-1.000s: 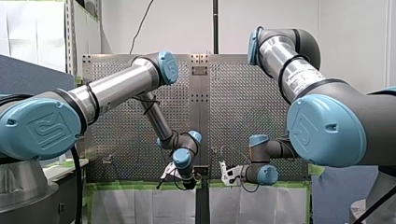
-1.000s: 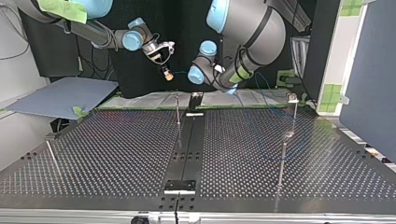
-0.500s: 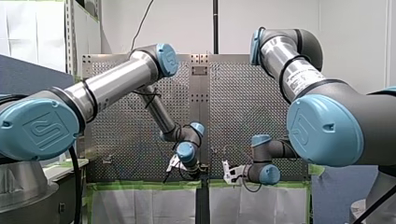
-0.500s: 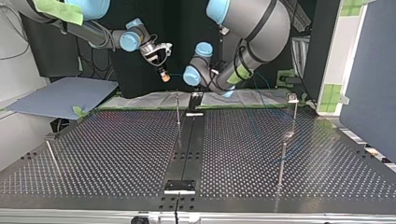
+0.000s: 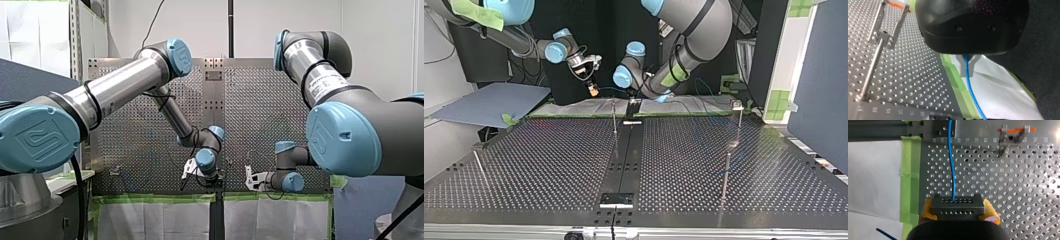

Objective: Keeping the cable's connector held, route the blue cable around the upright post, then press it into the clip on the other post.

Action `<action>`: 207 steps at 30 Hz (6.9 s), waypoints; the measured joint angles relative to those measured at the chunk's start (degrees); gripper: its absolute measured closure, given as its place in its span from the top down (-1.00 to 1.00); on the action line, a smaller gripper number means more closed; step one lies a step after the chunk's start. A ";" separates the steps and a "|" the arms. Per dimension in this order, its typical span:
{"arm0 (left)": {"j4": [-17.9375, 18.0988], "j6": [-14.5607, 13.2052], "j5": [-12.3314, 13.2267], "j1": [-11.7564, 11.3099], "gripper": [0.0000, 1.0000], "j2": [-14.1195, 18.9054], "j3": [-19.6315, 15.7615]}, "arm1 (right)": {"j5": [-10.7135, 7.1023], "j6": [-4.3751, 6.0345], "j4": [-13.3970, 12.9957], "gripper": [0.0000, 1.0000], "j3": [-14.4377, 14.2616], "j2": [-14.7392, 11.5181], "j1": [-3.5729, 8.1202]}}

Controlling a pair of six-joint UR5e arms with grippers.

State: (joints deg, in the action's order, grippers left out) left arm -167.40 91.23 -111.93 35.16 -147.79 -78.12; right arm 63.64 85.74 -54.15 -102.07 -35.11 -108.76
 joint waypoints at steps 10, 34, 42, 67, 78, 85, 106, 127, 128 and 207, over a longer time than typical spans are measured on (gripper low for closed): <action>1.80 2.14 -2.87 2.52 -1.00 0.68 -0.05 | -0.86 0.81 1.02 -1.00 1.96 0.00 1.75; 6.81 8.43 -5.44 6.81 -1.00 4.20 -3.89 | -6.41 -1.51 1.70 -1.00 1.58 -0.95 4.60; 8.59 9.23 -3.65 6.33 -1.00 4.65 -5.44 | -6.66 -1.01 1.18 -1.00 -0.91 -4.69 5.30; 13.21 9.99 1.83 1.82 -1.00 4.59 -5.47 | -6.62 10.25 -9.06 -1.00 -0.88 -4.69 4.95; 13.14 10.09 3.70 0.12 -1.00 4.51 -5.46 | -6.60 14.05 -10.73 -1.00 1.69 -0.55 5.21; 12.97 10.21 4.17 -0.70 -1.00 4.50 -5.45 | -6.46 13.98 -10.53 -1.00 2.53 -0.13 5.26; 7.62 12.28 6.61 -1.28 -1.00 0.53 0.26 | -6.16 13.89 -9.67 -1.00 2.97 -0.11 4.85; 8.05 10.92 10.16 -2.54 -1.00 4.12 1.15 | -6.15 13.90 -9.52 -1.00 3.12 -0.11 5.27; 8.05 10.94 10.18 -2.58 -1.00 4.27 1.15 | -6.14 13.89 -9.52 -1.00 3.12 -0.10 5.27; 8.78 20.09 16.58 -8.63 -1.00 -2.89 8.09 | -6.78 16.04 -4.53 -1.00 13.72 3.53 6.85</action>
State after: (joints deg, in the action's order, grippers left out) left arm -158.62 111.33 -95.35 26.53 -150.68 -70.03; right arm 56.86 101.78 -58.68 -88.35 -31.58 -101.91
